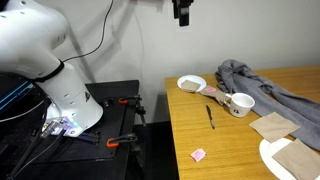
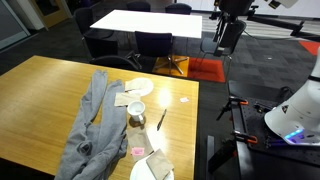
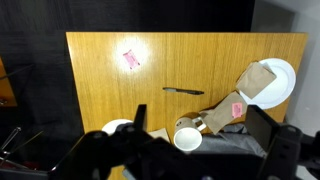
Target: Move the cup to the right
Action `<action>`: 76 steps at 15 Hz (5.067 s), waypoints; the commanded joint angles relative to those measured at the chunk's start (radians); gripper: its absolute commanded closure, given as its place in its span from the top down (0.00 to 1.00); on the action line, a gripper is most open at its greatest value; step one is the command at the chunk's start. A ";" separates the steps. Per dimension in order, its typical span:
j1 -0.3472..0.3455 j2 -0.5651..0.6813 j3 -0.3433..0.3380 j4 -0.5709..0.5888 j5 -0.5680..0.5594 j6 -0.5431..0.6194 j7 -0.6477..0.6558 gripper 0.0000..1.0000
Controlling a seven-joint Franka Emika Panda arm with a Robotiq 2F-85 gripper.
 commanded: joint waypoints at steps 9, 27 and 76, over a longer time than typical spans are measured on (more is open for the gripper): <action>-0.011 0.365 0.074 0.198 0.018 0.249 0.379 1.00; 0.033 0.862 0.008 0.409 0.112 0.564 0.447 1.00; 0.043 1.502 -0.037 0.936 0.152 0.542 0.418 0.27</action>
